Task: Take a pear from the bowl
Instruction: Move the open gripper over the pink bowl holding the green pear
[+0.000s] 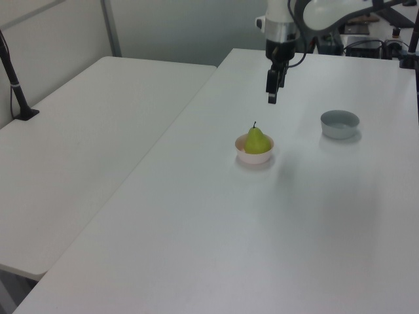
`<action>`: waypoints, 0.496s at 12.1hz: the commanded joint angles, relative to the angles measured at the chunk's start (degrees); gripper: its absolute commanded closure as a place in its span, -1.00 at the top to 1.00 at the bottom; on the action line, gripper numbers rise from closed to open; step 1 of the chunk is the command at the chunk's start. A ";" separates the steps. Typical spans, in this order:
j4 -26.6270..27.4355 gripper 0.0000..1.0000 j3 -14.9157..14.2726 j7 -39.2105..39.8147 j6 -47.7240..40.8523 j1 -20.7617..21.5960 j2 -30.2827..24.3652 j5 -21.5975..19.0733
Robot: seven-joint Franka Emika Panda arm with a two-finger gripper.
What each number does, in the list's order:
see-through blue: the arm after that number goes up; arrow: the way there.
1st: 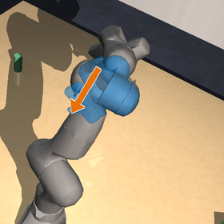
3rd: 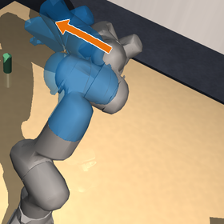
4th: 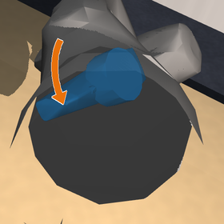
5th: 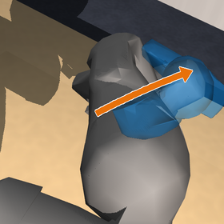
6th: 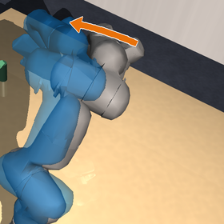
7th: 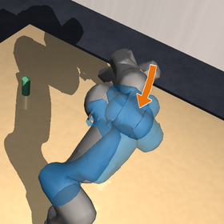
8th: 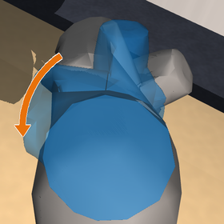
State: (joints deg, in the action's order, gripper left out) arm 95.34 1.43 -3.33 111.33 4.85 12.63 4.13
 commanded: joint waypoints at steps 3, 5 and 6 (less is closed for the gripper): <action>0.55 1.00 -0.55 0.61 7.05 2.53 6.17 0.44; 0.55 0.91 -0.55 0.35 10.03 3.23 9.07 1.32; 0.55 0.90 -0.55 0.34 10.57 3.23 9.86 1.84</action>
State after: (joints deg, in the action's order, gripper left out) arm 95.41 1.44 -3.33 118.96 7.18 20.84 4.67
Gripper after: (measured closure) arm 0.035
